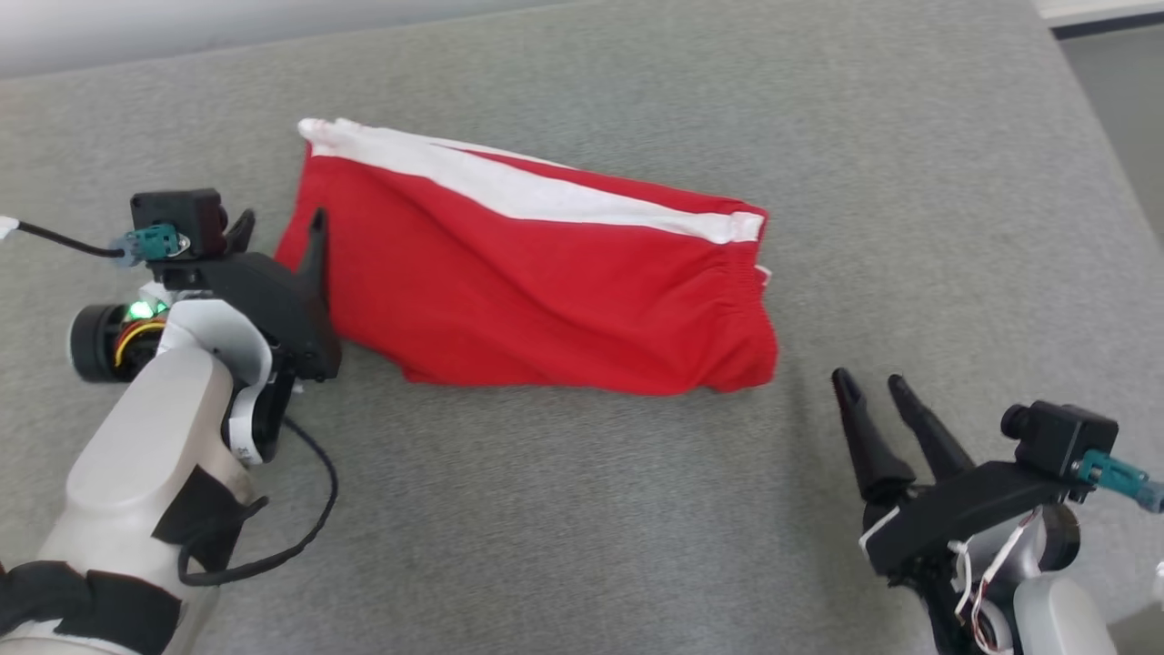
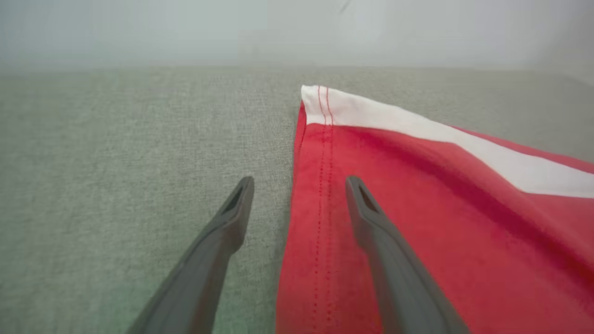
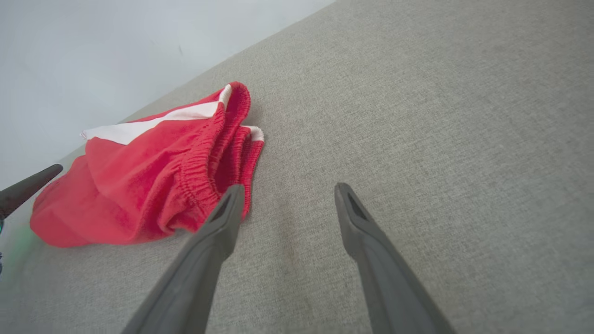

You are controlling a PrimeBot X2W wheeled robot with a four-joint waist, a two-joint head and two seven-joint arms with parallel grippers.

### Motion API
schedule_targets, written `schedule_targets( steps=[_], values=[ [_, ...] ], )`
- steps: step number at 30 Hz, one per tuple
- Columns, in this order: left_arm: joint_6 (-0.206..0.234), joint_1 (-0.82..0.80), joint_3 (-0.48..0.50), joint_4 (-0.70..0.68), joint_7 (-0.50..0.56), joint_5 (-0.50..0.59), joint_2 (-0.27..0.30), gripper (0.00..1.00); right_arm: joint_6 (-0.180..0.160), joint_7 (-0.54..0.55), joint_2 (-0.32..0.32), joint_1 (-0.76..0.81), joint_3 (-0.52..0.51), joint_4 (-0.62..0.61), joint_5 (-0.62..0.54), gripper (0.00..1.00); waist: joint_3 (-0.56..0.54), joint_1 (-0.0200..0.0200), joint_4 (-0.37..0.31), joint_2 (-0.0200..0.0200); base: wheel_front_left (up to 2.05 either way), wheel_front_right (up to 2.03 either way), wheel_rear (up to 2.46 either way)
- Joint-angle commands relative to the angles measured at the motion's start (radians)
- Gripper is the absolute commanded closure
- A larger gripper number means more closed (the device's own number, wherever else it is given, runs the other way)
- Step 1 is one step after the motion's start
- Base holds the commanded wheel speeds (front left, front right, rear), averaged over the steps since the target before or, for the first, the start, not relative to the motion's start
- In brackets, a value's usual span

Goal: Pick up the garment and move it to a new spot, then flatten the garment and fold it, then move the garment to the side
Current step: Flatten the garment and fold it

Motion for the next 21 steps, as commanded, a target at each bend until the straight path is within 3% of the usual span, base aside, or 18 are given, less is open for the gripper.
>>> schedule_targets(
  steps=[1,12,15,16,17,18,19,21],
  values=[
    [0.021,0.023,-0.006,0.012,0.023,0.011,0.012,0.00,-0.002,0.004,0.002,0.025,0.014,-0.024,0.012,0.00,0.000,0.0002,-0.038,0.0001,0.00,0.00,0.00],
    [0.039,0.040,-0.027,0.011,0.147,-0.012,0.012,0.00,-0.002,-0.003,0.002,0.052,0.023,-0.060,0.024,0.00,0.021,0.0002,-0.091,0.0001,0.00,0.00,0.00],
    [0.020,0.055,-0.038,0.013,0.192,-0.030,-0.001,0.00,-0.002,-0.008,0.002,0.050,0.029,-0.056,0.030,0.00,0.022,0.0002,-0.098,0.0001,0.00,0.00,0.00],
    [0.018,0.059,-0.039,0.010,0.201,-0.036,-0.006,0.08,-0.002,-0.007,0.002,0.050,0.032,-0.055,0.031,0.00,0.022,0.0002,-0.099,0.0001,0.00,0.00,0.00],
    [0.018,0.060,-0.039,0.006,0.208,-0.039,-0.008,0.34,-0.002,-0.009,0.002,0.049,0.033,-0.054,0.033,0.00,0.023,0.0002,-0.100,0.0001,0.00,0.00,0.00],
    [0.019,0.061,-0.042,0.002,0.212,-0.040,-0.007,0.53,-0.002,-0.009,0.002,0.048,0.035,-0.053,0.033,0.00,0.024,0.0002,-0.100,0.0001,0.00,0.00,0.00],
    [0.023,0.062,-0.044,0.000,0.216,-0.040,-0.007,0.64,-0.002,-0.010,0.002,0.046,0.037,-0.054,0.034,0.00,0.025,0.0002,-0.101,0.0001,0.00,0.00,0.00],
    [0.026,0.068,-0.048,-0.002,0.224,-0.042,-0.007,1.00,-0.002,-0.012,0.002,0.043,0.038,-0.054,0.033,0.00,0.028,0.0002,-0.101,0.0001,0.00,0.00,0.00]
  ],
)
